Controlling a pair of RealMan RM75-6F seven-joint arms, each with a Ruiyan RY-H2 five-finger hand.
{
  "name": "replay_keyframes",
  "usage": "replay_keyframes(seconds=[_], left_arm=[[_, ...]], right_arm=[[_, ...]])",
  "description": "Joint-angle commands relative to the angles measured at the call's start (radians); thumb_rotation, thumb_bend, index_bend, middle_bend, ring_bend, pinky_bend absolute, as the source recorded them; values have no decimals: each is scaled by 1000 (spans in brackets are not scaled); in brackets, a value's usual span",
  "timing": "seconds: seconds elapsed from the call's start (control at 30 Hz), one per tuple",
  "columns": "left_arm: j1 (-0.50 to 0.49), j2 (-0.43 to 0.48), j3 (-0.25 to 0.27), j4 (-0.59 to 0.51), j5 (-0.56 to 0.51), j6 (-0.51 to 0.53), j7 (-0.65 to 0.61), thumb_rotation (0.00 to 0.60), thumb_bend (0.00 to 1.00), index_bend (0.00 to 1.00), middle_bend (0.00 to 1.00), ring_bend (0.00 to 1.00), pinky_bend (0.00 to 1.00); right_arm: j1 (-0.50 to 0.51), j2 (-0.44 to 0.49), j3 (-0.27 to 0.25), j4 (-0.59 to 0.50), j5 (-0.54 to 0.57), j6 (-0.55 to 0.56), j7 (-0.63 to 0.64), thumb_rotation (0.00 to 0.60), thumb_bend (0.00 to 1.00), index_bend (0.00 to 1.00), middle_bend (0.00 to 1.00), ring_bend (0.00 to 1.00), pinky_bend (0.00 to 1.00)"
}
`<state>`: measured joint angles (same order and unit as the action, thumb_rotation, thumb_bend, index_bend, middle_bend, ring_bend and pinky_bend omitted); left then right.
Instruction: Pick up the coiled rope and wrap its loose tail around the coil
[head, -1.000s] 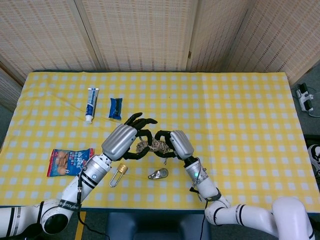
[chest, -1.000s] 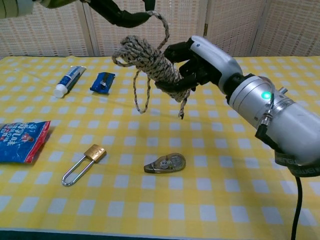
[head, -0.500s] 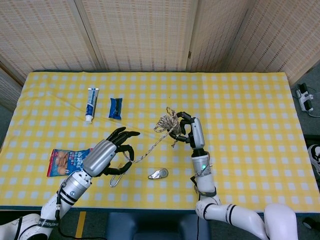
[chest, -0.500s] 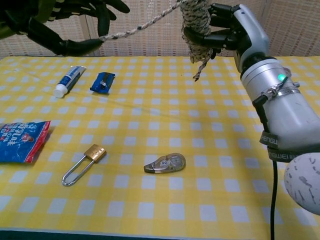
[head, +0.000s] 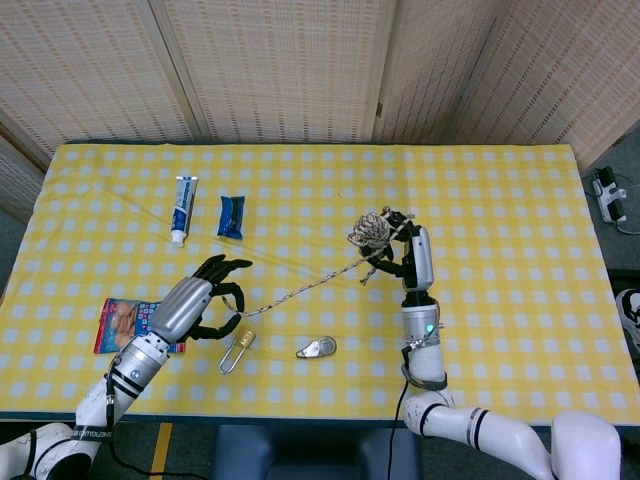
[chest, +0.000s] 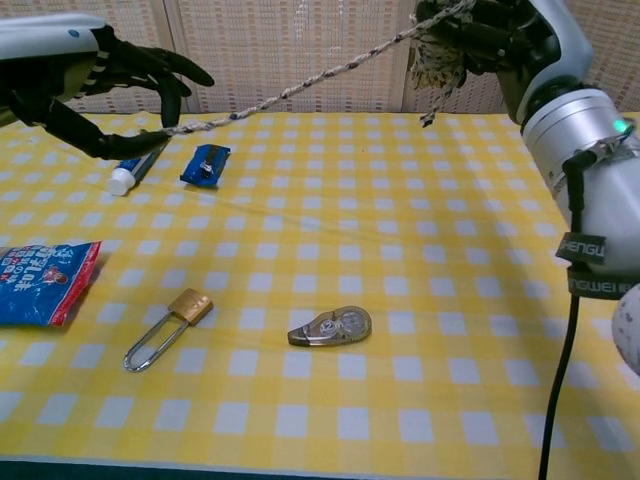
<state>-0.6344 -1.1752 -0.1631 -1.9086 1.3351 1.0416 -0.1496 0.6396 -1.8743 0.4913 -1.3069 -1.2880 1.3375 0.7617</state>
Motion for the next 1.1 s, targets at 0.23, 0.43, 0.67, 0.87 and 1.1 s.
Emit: replay_keyframes(seconds=[0.23,0.43,0.67,0.87,1.1], left_arm=[[-10,-35,-14,147,-132,-70,-32,600,505,638,157,149,15],[-23,-58,-29,223,-205,-94,7,600,505,638,157,149,15],[-55,-55,-57,250,-238,-115,58,600,505,638,157,149,13],[-97,-42,-87,231,-232,-112,137,600,506,638,157,149,9],[-162,-29,-113,177,-226,-112,268,600,505,636,157,142,4]], right_arm=[[-64,135,-9,-97,-7,-46,80,600,766,923,771,904,757],[-85,202,-53,-126,-58,-60,98,600,766,923,771,906,757],[-79,278,-137,-125,-171,-89,103,600,766,923,771,903,757],[-52,328,-218,-143,-261,-128,57,600,766,928,771,884,758],[-19,348,-274,-198,-279,-194,-30,600,766,940,777,888,767]])
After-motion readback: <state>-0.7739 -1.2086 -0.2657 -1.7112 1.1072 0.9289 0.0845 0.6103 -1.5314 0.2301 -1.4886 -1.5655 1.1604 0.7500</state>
